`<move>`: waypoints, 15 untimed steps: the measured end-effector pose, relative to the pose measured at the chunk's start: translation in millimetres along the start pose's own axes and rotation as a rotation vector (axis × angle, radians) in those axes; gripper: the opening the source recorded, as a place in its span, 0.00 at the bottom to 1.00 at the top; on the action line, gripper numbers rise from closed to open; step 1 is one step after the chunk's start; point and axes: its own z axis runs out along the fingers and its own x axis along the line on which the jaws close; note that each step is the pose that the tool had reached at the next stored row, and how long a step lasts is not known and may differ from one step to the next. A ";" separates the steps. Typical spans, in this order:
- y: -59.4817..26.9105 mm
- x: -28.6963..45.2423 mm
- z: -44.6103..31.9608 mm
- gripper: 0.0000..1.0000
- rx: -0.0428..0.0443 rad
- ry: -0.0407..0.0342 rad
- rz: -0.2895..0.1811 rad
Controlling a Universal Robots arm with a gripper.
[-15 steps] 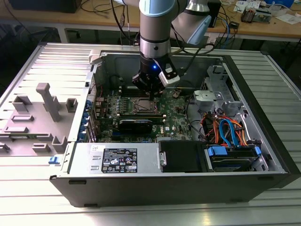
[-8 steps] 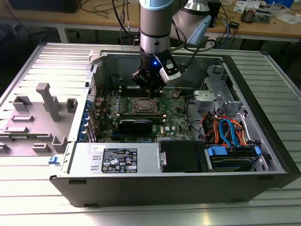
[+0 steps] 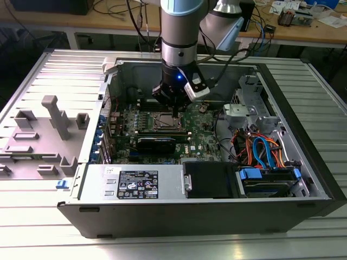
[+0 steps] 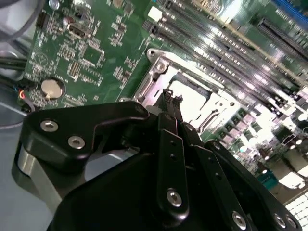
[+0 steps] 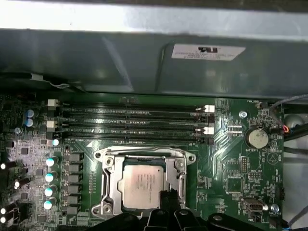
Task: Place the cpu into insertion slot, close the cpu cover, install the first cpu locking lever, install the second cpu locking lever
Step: 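Install the second cpu locking lever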
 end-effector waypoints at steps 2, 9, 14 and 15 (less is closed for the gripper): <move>-0.8 0.0 -4.8 0.11 0.0001 0.0006 0.000; -8.6 0.1 -7.9 0.11 -0.0001 0.0009 0.000; -23.7 0.7 -8.0 0.11 0.0000 0.0010 0.000; -27.5 0.9 -8.0 0.11 -0.0001 0.0009 0.000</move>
